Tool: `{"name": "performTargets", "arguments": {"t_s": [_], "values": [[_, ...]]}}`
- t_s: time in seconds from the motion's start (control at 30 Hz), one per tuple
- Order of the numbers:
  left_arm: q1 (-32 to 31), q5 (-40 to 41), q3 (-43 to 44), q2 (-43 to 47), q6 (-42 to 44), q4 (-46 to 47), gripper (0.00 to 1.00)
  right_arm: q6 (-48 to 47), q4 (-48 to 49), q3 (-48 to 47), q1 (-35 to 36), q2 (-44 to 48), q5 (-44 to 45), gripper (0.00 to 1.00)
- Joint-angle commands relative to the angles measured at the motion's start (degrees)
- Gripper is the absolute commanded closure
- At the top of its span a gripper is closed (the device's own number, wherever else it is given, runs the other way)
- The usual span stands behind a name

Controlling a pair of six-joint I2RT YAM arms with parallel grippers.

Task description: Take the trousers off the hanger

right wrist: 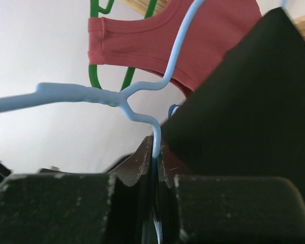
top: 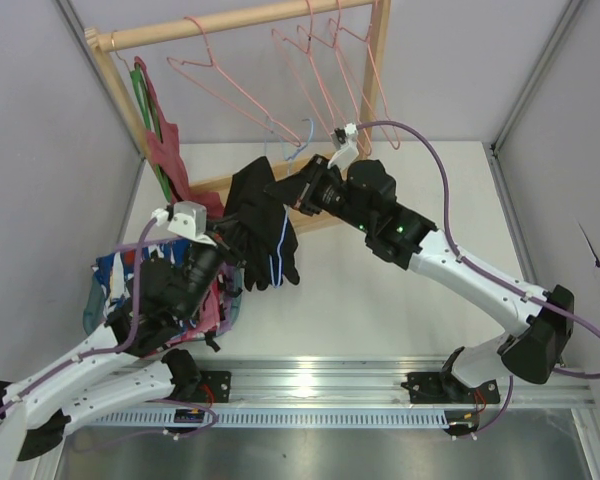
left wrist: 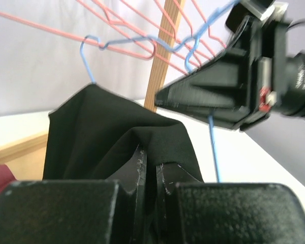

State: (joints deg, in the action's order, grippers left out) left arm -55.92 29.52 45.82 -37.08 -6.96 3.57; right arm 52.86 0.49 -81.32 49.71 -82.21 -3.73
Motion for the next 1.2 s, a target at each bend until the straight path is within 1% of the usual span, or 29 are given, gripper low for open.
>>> {"name": "performTargets", "arguments": {"t_s": [0.0,0.2,0.47,0.67,0.83,1.1,1.13,1.17], "values": [[-0.1,-2.7,7.8,1.4,1.9,2.8,1.0,-2.2,5.7,1.1,-0.5,3.1,-0.3,1.0],[-0.1,-2.8,12.2,1.3,2.9,-1.7,1.0,-1.8,7.4,4.9,-0.1,3.7,-0.8,1.0],[-0.1,-1.9,15.2,1.7,3.2,-1.9,1.0,-4.3,5.5,8.1,1.3,4.9,1.6,1.0],[-0.1,-1.9,17.4,1.8,3.5,-2.3,1.0,-4.6,4.6,12.3,2.3,5.4,0.7,1.0],[-0.1,-2.0,18.0,3.1,3.1,-1.9,1.0,-5.7,4.6,16.3,4.4,5.9,2.5,1.0],[-0.1,-2.4,20.4,3.9,3.1,-2.6,1.0,-6.4,4.2,17.2,6.2,4.8,3.7,1.0],[-0.1,-2.3,20.6,4.1,3.3,-2.8,1.0,-6.1,4.1,17.4,6.2,4.8,5.7,1.0],[-0.2,-2.3,21.2,4.2,3.4,-2.9,1.0,-5.4,4.1,18.1,6.2,4.8,5.9,1.0]]}}
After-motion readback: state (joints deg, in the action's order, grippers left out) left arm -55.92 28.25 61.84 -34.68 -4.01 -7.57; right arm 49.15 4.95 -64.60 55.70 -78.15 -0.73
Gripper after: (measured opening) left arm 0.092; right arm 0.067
